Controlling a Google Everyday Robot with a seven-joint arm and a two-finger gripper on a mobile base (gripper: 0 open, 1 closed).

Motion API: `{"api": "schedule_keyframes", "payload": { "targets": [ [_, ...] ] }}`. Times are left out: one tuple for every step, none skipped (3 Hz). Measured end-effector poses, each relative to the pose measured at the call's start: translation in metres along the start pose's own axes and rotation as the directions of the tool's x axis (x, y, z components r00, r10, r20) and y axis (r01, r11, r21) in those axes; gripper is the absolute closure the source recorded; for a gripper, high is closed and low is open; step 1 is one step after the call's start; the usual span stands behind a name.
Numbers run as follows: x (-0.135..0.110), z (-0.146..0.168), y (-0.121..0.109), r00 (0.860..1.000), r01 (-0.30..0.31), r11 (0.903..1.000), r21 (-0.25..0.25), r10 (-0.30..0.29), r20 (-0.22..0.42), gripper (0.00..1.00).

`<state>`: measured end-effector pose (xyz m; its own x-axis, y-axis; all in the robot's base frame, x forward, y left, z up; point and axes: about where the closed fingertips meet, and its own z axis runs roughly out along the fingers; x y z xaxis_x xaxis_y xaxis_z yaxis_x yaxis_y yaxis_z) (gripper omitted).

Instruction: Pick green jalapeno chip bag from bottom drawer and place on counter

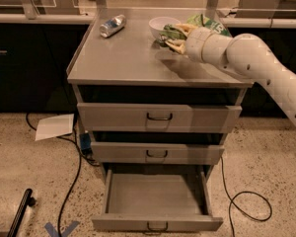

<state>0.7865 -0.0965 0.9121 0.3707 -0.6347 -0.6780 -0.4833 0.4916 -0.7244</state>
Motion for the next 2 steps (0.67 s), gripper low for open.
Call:
{"api": "schedule_keyframes", "payload": {
  "targets": [
    [0.0000,0.0000,0.0000,1.000,0.000,1.0000,0.000,0.000,0.000,0.61],
    [0.0000,0.0000,0.0000,1.000,0.000,1.0000,0.000,0.000,0.000,0.38]
  ]
}}
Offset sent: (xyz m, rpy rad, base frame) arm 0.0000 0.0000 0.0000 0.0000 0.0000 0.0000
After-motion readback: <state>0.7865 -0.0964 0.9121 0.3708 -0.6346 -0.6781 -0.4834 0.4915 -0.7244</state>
